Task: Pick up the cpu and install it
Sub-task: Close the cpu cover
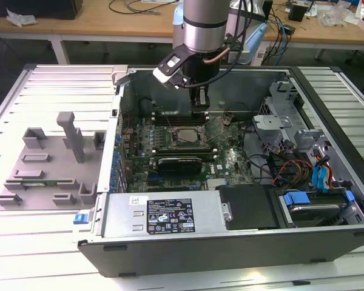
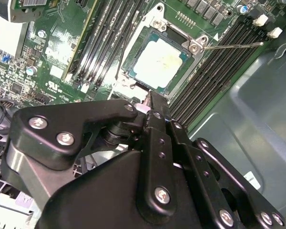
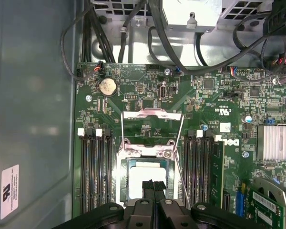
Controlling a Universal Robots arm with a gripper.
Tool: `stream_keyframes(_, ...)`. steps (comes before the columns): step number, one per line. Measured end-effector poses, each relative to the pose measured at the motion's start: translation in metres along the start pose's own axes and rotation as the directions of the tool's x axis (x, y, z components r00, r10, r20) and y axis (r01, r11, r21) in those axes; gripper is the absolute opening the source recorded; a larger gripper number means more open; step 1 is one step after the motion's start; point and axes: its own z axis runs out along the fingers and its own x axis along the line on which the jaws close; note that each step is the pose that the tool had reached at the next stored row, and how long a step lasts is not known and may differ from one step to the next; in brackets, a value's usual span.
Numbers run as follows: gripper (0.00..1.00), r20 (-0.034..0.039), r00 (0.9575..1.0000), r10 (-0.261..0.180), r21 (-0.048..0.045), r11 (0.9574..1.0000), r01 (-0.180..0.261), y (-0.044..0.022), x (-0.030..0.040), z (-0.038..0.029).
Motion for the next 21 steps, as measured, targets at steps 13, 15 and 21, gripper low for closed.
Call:
stream_keyframes(13, 0.11, 0.0000, 1.0000, 0.000, 0.0000, 1.0000, 0.000, 0.0128, -0.0003, 0.0003)
stream_keyframes(15, 0.11, 0.0000, 1.0000, 0.000, 0.0000, 1.0000, 0.000, 0.0148, -0.0003, 0.0004)
stream_keyframes(21, 0.11, 0.0001, 1.0000, 0.000, 0.0000, 1.0000, 0.000, 0.0287, -0.0006, 0.0007)
